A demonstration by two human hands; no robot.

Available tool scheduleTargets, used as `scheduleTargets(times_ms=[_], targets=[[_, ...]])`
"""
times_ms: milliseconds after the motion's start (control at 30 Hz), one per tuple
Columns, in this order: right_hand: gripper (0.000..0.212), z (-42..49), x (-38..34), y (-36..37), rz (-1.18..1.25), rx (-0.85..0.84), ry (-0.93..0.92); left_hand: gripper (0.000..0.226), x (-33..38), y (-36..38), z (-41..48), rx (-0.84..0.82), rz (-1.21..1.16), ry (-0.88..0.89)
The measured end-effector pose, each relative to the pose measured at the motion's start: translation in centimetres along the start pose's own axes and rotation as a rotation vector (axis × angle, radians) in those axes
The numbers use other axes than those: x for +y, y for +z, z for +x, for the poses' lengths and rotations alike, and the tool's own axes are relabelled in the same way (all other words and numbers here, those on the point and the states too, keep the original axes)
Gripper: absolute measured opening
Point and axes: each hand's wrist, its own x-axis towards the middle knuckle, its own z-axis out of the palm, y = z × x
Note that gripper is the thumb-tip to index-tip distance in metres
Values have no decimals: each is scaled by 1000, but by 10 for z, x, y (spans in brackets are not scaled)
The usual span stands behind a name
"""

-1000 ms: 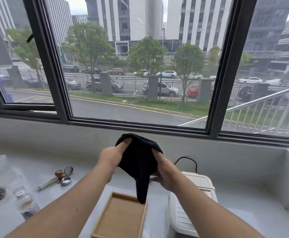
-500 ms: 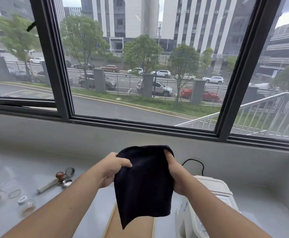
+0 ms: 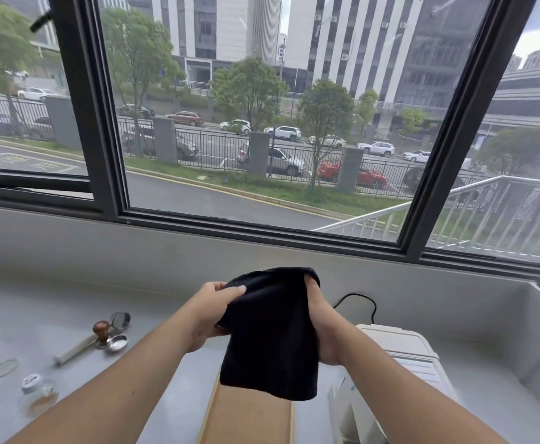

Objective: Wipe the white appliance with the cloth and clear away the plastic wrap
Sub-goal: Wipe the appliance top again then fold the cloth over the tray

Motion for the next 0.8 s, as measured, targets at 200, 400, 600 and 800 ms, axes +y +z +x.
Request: scheduleTargets(times_ms=[200,400,600,800], targets=[[129,14,-2,12,143,99,-23,75,-8,-10,2,-193,-86,-16],[144,18,-7,18,219,111,-29,54,-13,-22,-1,-209,198,-45],[110,21,-11,27,136,67,-12,25,-21,-32,6,-63,86,18],[46,13,-8,27,20,92,21,19,-24,-50,17,155,-80,98]])
